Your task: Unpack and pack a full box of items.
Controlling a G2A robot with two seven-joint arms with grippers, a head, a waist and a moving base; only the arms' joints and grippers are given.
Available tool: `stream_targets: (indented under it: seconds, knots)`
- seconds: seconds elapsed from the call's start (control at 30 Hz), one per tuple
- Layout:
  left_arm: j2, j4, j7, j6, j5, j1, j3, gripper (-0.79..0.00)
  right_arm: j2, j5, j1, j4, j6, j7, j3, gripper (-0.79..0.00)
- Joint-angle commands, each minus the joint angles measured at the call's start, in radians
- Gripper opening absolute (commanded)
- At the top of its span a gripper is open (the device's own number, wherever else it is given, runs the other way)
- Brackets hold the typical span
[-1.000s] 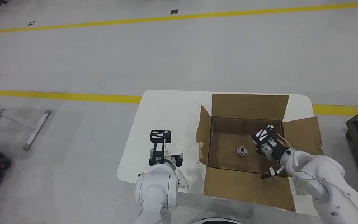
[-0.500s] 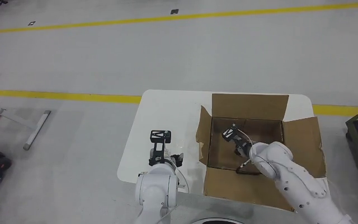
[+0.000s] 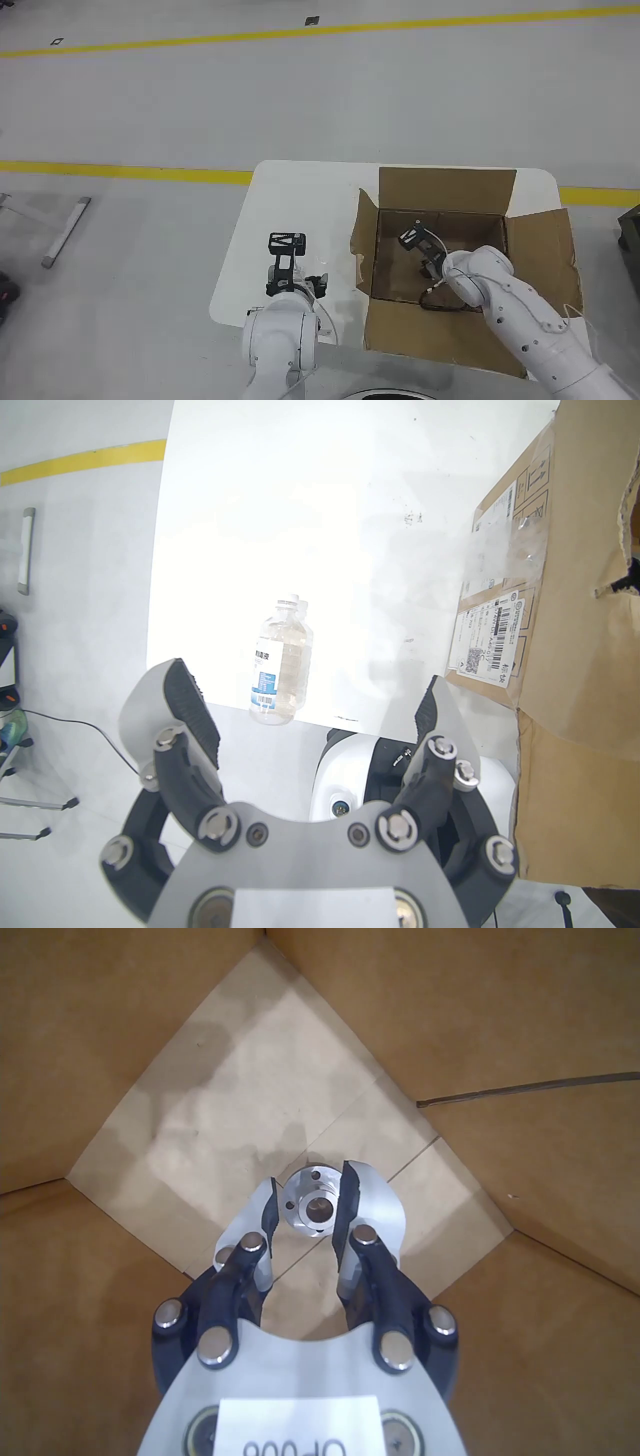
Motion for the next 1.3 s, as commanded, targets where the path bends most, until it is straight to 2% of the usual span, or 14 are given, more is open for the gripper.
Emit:
stream_targets:
  seconds: [0.0, 0.33, 1.27]
  knots:
    - [0.000, 0.000, 0.000, 0.000, 0.000, 0.000, 0.000, 0.000, 0.002, -0.005, -0.005, -0.002, -0.001, 0.003, 0.007, -0.462]
    - [0.000, 0.000, 0.000, 0.000, 0.000, 0.000, 0.000, 0.000, 0.005, -0.011, -0.023, 0.010, -0.010, 0.006, 0.024, -0.419]
    - [0.000, 0.000, 0.000, 0.000, 0.000, 0.000, 0.000, 0.000, -0.017, -0.002, 0.029, 0.137, -0.017, -0.041, -0.021, -0.483]
